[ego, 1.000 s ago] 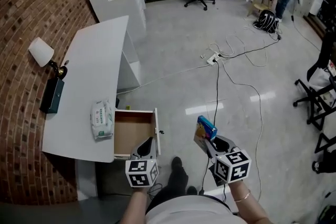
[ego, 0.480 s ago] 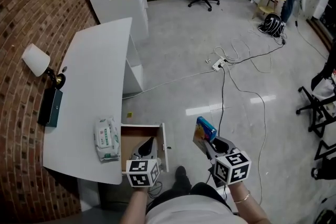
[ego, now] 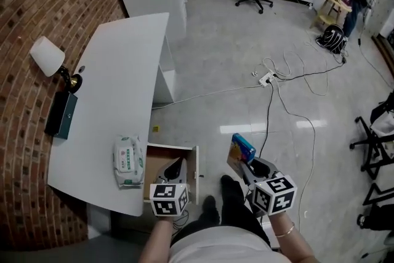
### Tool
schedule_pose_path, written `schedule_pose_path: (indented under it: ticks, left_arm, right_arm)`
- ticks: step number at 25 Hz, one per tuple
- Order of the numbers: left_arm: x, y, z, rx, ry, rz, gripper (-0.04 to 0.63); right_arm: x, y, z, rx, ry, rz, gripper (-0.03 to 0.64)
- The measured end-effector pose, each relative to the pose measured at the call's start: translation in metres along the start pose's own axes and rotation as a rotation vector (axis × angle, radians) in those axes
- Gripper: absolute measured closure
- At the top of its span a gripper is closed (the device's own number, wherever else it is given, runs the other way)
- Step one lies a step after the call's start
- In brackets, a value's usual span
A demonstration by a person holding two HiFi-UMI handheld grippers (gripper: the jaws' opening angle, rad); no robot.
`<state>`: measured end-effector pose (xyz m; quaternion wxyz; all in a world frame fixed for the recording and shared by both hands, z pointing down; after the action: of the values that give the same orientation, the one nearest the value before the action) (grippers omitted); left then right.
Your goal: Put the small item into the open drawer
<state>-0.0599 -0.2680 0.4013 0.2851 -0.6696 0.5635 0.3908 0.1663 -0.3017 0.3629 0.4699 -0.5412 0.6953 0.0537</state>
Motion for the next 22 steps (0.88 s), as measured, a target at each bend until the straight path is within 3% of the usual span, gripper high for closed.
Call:
schedule_pose_path:
  ticks: [7,14,22]
  left_arm:
    - [-0.002,0.036,0.009,0.168,-0.020,0.121,0.574]
    - [-0.012,0.067,0.028,0.403,-0.016,0.266,0.574]
    - [-0.048,0.074,0.059,0.675,-0.007,0.421,0.574]
  right_arm:
    - [0.026,0.024,-0.061,0.164,0.109,0.110,0.520]
    - [0.050,0.060,-0.128,0.374,0.254,0.263,0.520]
    - [0.031,0.095,-0.189,0.574,0.437,0.393,0.520]
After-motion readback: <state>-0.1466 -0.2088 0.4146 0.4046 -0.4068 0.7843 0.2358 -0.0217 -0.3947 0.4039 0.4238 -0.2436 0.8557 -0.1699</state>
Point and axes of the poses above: the fingertips, and each gripper's own axes: z backward along the fingers, y to its left, x out of its top, the point moved 5 cm from there along z, backward along the fingers, and after that the axes turned 10 degrees about -z, right-handed, at the moved point
